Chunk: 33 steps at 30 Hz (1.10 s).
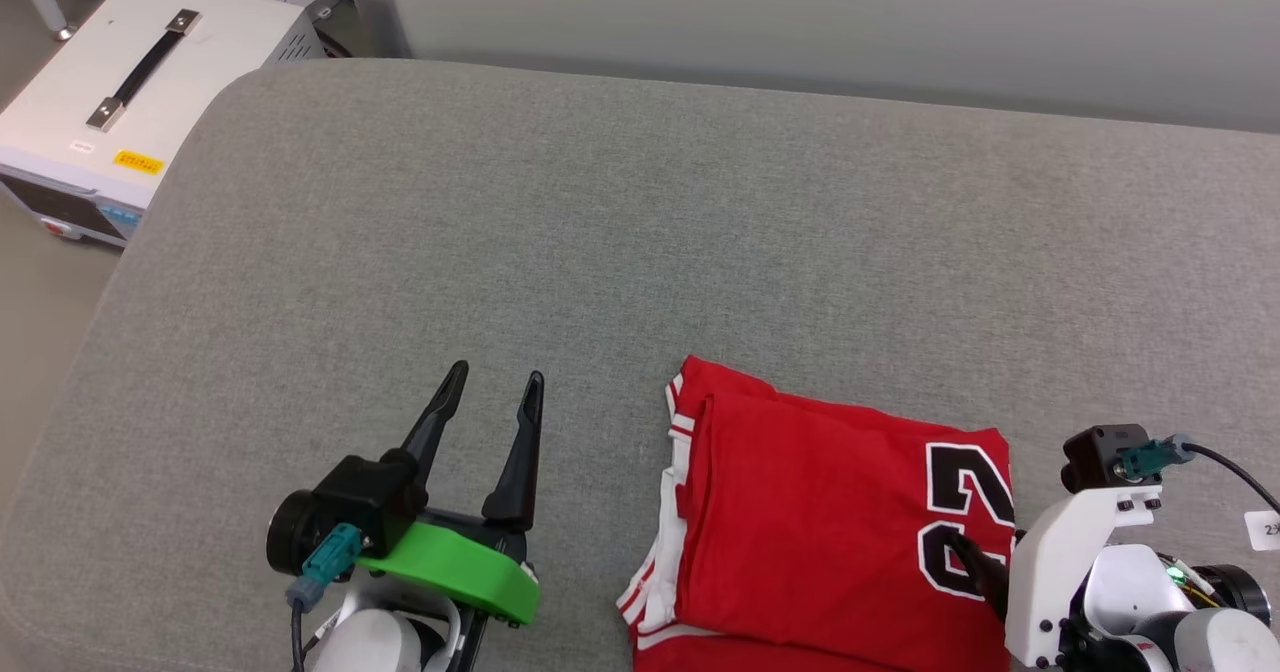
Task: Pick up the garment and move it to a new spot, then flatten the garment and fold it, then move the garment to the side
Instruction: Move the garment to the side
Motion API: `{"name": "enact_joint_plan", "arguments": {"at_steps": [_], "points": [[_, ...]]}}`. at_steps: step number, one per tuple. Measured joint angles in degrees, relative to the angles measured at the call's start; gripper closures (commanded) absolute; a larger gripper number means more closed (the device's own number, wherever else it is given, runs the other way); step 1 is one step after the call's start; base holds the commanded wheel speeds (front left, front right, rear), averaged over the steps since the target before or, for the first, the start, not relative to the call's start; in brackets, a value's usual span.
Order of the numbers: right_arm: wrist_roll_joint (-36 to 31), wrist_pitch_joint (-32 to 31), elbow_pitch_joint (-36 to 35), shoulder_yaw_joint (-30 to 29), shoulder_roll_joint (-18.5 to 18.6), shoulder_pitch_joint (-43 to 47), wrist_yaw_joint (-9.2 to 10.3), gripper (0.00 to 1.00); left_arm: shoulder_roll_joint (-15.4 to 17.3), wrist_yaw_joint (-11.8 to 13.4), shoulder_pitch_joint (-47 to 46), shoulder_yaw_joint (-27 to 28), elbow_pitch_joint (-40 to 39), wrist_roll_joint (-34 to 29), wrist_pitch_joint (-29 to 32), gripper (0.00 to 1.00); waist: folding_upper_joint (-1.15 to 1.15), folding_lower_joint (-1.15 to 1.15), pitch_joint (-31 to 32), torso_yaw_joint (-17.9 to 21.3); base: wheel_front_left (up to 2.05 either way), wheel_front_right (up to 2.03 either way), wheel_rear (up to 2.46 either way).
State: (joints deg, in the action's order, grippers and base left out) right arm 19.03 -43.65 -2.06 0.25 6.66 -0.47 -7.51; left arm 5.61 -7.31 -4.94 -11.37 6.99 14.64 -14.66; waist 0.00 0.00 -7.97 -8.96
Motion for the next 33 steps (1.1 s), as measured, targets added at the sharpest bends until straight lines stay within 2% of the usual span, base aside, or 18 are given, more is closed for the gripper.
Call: {"name": "enact_joint_plan", "arguments": {"at_steps": [10, 11, 12, 16, 21, 23, 24, 29, 33], "points": [[-1.7, -4.53, 4.28, 0.12, -1.78, -1.42, 0.05, 0.0, -0.03, 0.0, -0.77, -0.2, 0.22, 0.0, -0.01, 0.0, 0.0, 0.0, -2.1, -2.83, 0.0, 0.0, 0.0], [-1.7, -4.6, 4.58, 0.42, -1.77, -1.43, 0.05, 0.64, -0.03, 0.0, -0.77, -0.19, 0.26, 0.0, -0.01, 0.0, 0.0, 0.0, -2.2, -2.93, 0.0, 0.0, 0.0], [-1.7, -4.59, 4.76, 0.67, -1.77, -1.45, 0.07, 1.0, -0.02, 0.0, -0.77, -0.18, 0.32, 0.0, -0.01, 0.0, 0.0, 0.0, -2.2, -2.96, 0.0, 0.0, 0.0], [-1.67, -2.24, 4.64, 3.42, -0.67, -2.05, 0.04, 1.0, 0.19, 0.0, -0.77, -0.34, 0.92, 0.01, -0.01, 0.0, 0.0, 0.0, -1.18, -2.21, 0.0, 0.0, 0.0], [-3.83, -0.33, 3.27, 6.09, 3.64, -2.1, -0.03, 1.0, 0.53, 0.0, -0.71, -0.68, 1.05, 0.03, 0.0, 0.0, 0.0, 0.0, 0.11, -0.72, 0.0, 0.0, 0.0], [-4.42, 0.07, 2.15, 7.24, 6.16, -2.19, -0.02, 1.0, 0.88, 0.0, -0.65, -1.26, 1.04, -0.08, 0.0, 0.0, 0.0, 0.0, 0.67, 0.21, 0.0, 0.0, 0.0], [-4.7, -0.04, 0.21, 9.56, 9.98, -2.33, -0.02, 1.0, 1.01, 0.0, -0.54, -2.3, 0.63, -0.15, -0.01, 0.0, 0.0, 0.0, 1.37, 1.72, 0.0, 0.0, 0.0], [-3.49, -1.47, -2.49, 12.99, 16.97, -3.08, -0.02, 1.0, 0.99, 0.0, -0.39, -3.89, -0.1, -0.21, 0.0, 0.0, 0.0, 0.0, 2.08, 4.69, 0.0, 0.0, 0.0], [-3.05, -1.55, -3.64, 16.01, 24.2, -4.56, -0.02, 1.0, 0.96, 0.0, -0.37, -5.86, -0.6, -0.58, -0.01, 0.0, 0.0, 0.0, 2.11, 7.53, 0.0, 0.0, 0.0]]}}
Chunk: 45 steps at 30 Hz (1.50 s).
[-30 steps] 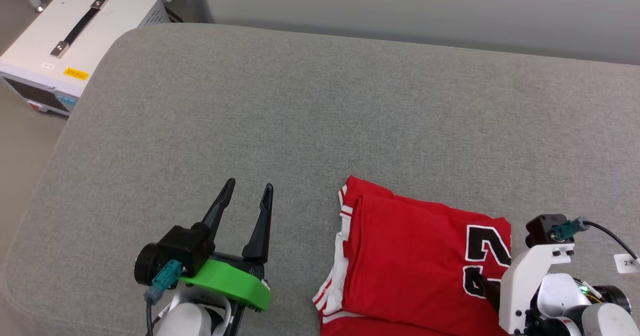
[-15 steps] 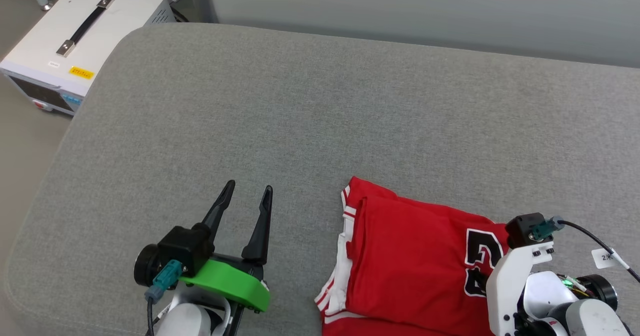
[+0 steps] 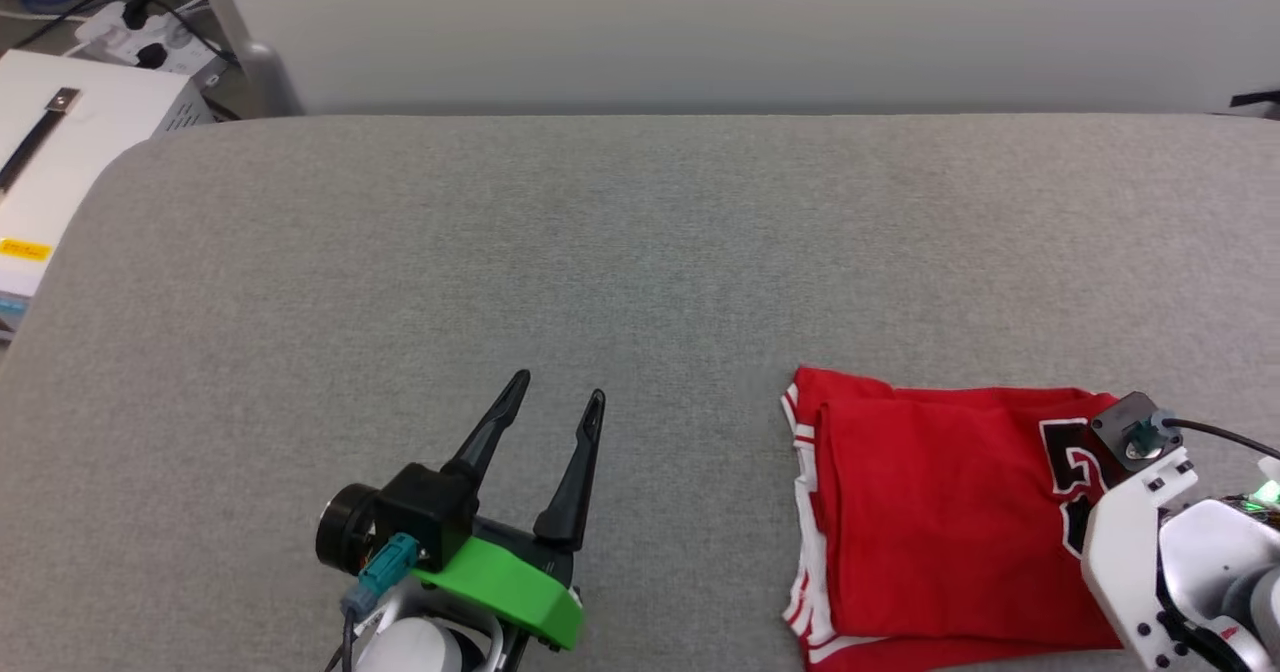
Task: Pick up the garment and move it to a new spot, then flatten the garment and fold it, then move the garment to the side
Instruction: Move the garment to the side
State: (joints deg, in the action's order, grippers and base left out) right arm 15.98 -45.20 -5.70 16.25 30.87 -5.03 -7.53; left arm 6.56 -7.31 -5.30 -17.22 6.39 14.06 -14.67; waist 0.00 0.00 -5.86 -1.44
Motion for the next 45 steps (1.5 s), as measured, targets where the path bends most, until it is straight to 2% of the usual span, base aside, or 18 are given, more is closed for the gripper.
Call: {"name": "enact_joint_plan", "arguments": {"at_steps": [9, 16, 23, 30, 36, 41, 42, 43, 44, 45], "points": [[3.54, 0.41, 0.56, 1.93, 13.57, -3.8, 0.0, 1.0, 0.05, 0.0, -1.8, -2.31, -2.36, -0.99, 0.0, 0.0, 0.0, 0.0, -3.26, 6.32, 0.0, 0.0, 0.0], [3.76, 9.21, 8.32, -2.7, 19.98, -7.01, 0.0, 1.0, 2.64, 0.0, -7.53, -4.47, -6.02, -1.43, 0.0, 0.0, 0.0, 0.0, -10.04, 9.81, 0.0, 0.0, 0.0], [-0.16, 18.72, 19.37, -7.77, 19.44, -12.4, -0.01, 1.0, 5.63, 0.0, -12.03, -4.89, -9.82, -1.4, 0.74, 0.0, 0.0, 0.01, -17.84, 12.97, 0.0, 0.0, 0.0], [-2.76, 29.44, 32.73, -13.84, 17.16, -19.27, -0.02, 1.0, 8.12, 0.0, -14.87, -4.76, -15.7, -1.41, 4.02, 0.0, 0.0, 0.01, -25.13, 15.3, 0.0, 0.0, 0.0], [-6.7, 37.26, 42.88, -18.08, 13.52, -26.47, -0.02, 1.0, 9.75, 0.0, -16.1, -4.3, -19.08, -1.48, 6.27, 0.0, 0.0, 0.01, -30.56, 16.25, 0.0, 0.0, 0.0], [-9.76, 41.56, 48.57, -20.24, 11.49, -30.0, -0.02, 1.0, 10.32, 0.09, -16.1, -4.08, -19.93, -1.47, 6.6, 0.0, 0.0, 0.01, -33.3, 16.24, 0.0, 0.0, 0.0], [-10.51, 42.09, 49.59, -20.46, 11.24, -30.52, -0.02, 0.73, 10.33, 0.14, -16.1, -4.12, -19.87, -1.47, 6.59, 0.0, 0.0, 0.01, -33.49, 16.08, 0.0, 0.0, 0.0], [-11.02, 42.47, 50.33, -20.58, 11.06, -30.87, -0.01, 0.23, 10.32, 0.18, -16.09, -4.15, -19.83, -1.46, 6.57, 0.0, 0.0, 0.01, -33.54, 15.93, 0.0, 0.0, 0.0], [-11.56, 42.99, 51.15, -20.71, 10.83, -31.32, -0.01, 0.0, 10.33, 0.25, -16.09, -4.15, -19.78, -1.41, 6.54, 0.0, 0.0, 0.01, -33.48, 15.76, 0.0, 0.0, 0.0], [-12.0, 43.43, 51.91, -20.8, 10.6, -31.74, -0.01, 0.0, 10.32, 0.35, -16.08, -4.15, -19.59, -1.4, 6.37, 0.0, 0.0, 0.01, -33.29, 15.62, 0.0, 0.0, 0.0]]}}
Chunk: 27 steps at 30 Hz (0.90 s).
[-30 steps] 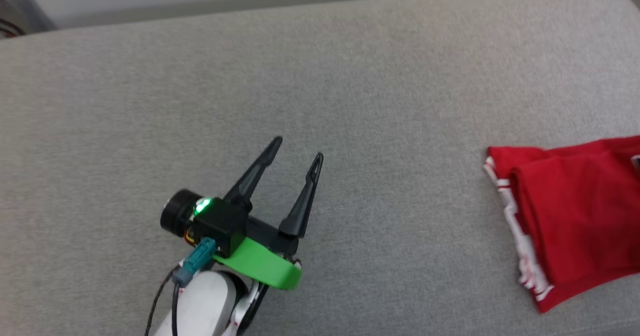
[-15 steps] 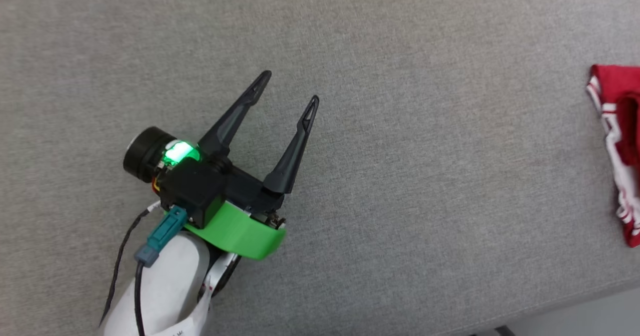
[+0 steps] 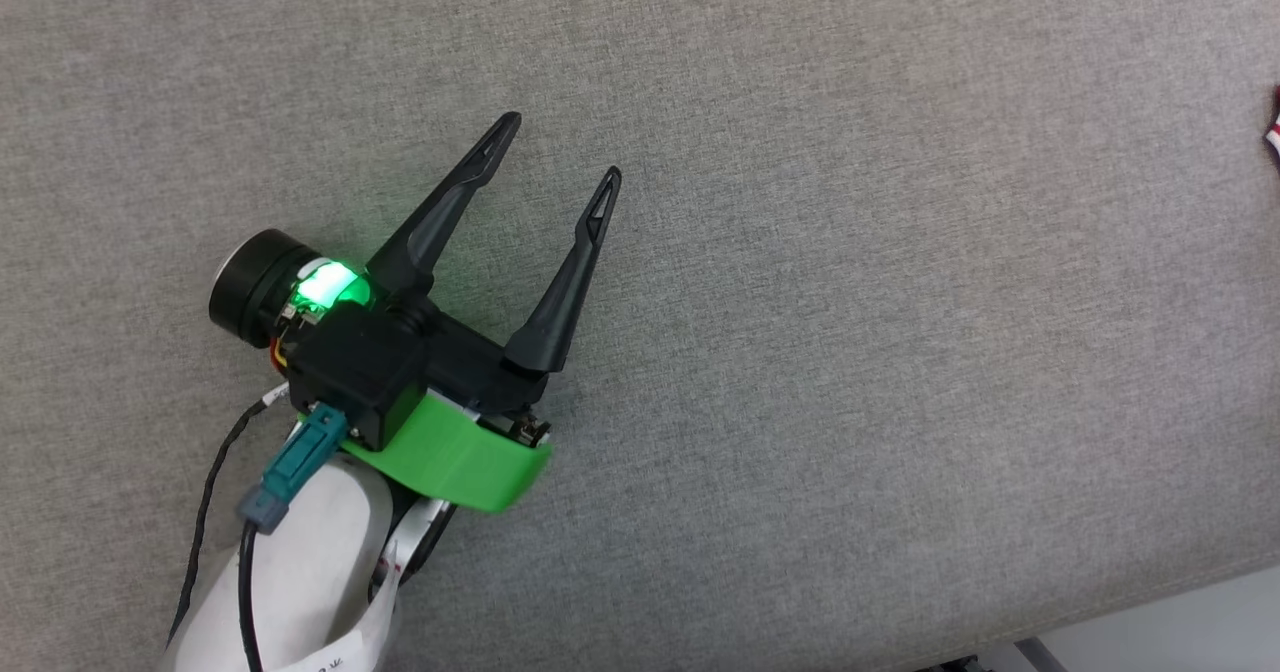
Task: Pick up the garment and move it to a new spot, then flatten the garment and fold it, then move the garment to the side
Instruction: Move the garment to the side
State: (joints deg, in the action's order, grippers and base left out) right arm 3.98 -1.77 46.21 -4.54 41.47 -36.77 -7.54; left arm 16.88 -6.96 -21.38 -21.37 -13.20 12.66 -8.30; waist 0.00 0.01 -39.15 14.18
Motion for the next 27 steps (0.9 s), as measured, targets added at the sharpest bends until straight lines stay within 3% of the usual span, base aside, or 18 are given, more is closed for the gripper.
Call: {"name": "enact_joint_plan", "arguments": {"at_steps": [5, 11, 17, 27], "points": [[-1.81, 2.71, 2.6, -0.4, -0.35, -1.25, 0.0, 0.0, -0.97, 0.53, 0.16, -0.31, 2.88, 0.62, -2.36, 0.0, 0.0, 0.0, 3.03, -0.77, 0.0, 0.0, 0.0], [0.98, 5.5, -1.7, 1.38, -0.55, -1.34, 0.0, 0.0, -1.79, 1.33, 1.62, 0.71, 7.21, 2.02, -4.56, 0.0, 0.0, -0.01, 7.51, -1.33, 0.0, 0.0, 0.0], [6.99, 6.05, -12.69, 2.65, -2.58, -0.23, 0.0, 0.0, -3.01, 3.37, 4.55, 3.43, 12.14, 3.88, -5.87, 0.0, 0.0, -0.01, 13.4, -2.2, 0.0, 0.0, 0.0], [12.6, 4.04, -35.78, 1.63, -11.4, 12.37, 0.0, 0.0, -5.66, 4.94, 10.4, 7.54, 16.69, 4.99, -6.36, 0.0, 0.0, -0.01, 24.04, -5.15, 0.0, 0.0, 0.0]]}}
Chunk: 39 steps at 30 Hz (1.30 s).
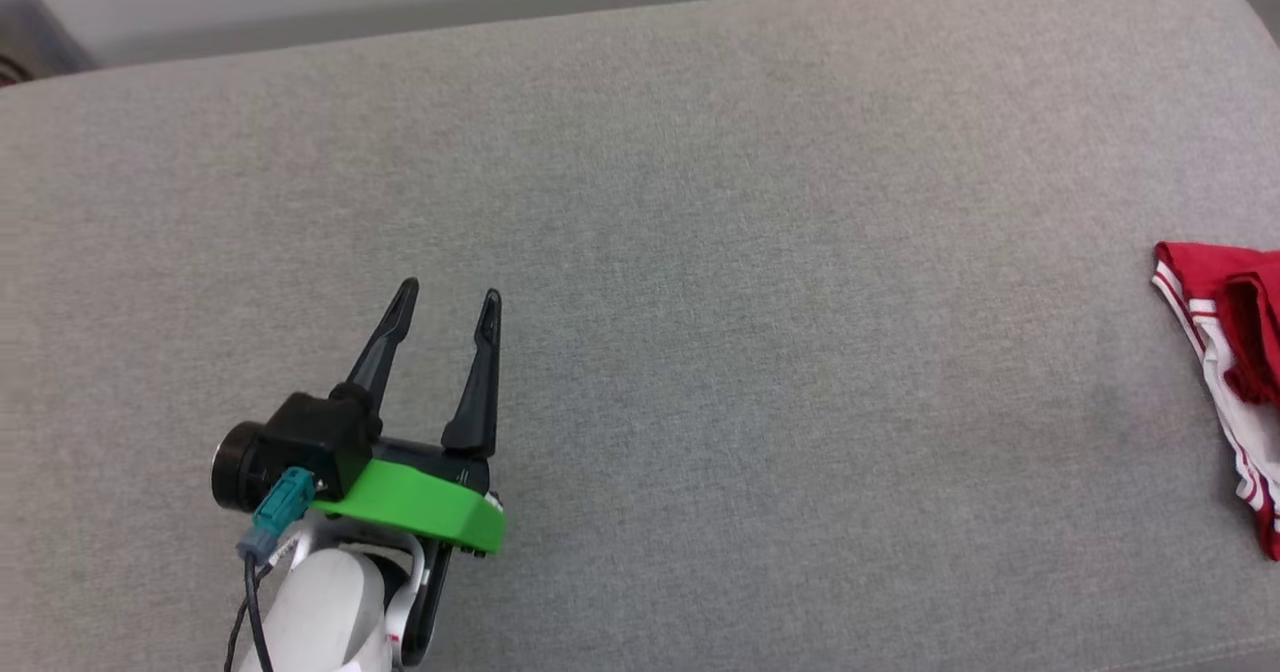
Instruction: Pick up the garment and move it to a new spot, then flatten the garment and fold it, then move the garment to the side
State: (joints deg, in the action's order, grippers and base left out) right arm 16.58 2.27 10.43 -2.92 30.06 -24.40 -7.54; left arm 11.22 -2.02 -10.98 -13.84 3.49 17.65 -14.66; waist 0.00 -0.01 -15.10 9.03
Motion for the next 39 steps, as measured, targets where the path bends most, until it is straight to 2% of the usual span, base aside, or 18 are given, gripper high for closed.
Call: {"name": "enact_joint_plan", "arguments": {"at_steps": [5, 9, 18, 20, 30, 39], "points": [[0.31, 0.0, -9.01, -0.99, -6.76, 7.75, 0.01, 0.0, -1.56, 0.68, 2.87, 1.72, 0.47, -0.75, -0.01, 0.0, 0.0, 0.0, 4.5, -2.28, 0.0, 0.0, 0.0], [0.82, 1.48, -12.76, -0.52, -12.03, 13.28, 0.01, 0.0, -3.38, 0.71, 4.72, 3.77, 0.43, -1.0, 0.0, 0.0, 0.0, 0.0, 7.18, -4.38, 0.0, 0.0, 0.0], [-1.07, 8.02, -11.49, 0.53, -19.0, 22.71, 0.01, 0.0, -5.5, -1.62, 8.01, 6.21, 0.81, -2.81, -0.01, 0.0, 0.0, 0.0, 11.79, -7.94, 0.0, 0.0, 0.0], [-1.57, 9.45, -10.03, 0.7, -21.58, 24.13, 0.01, 0.0, -6.24, -2.36, 8.89, 7.26, 0.97, -4.16, 0.0, 0.0, 0.0, 0.0, 12.64, -8.91, 0.0, 0.0, 0.0], [-3.0, 10.96, -8.27, 1.18, -23.28, 24.37, 0.01, 0.0, -7.51, -3.82, 9.38, 9.33, 1.75, -5.37, -0.01, 0.0, 0.0, 0.0, 12.14, -9.22, 0.0, 0.0, 0.0], [-3.31, 11.61, -7.99, 2.12, -23.08, 24.36, 0.01, 0.0, -7.92, -4.33, 9.4, 10.47, 1.7, -5.61, 0.0, 0.0, 0.0, 0.0, 12.03, -9.15, 0.0, 0.0, 0.0]]}}
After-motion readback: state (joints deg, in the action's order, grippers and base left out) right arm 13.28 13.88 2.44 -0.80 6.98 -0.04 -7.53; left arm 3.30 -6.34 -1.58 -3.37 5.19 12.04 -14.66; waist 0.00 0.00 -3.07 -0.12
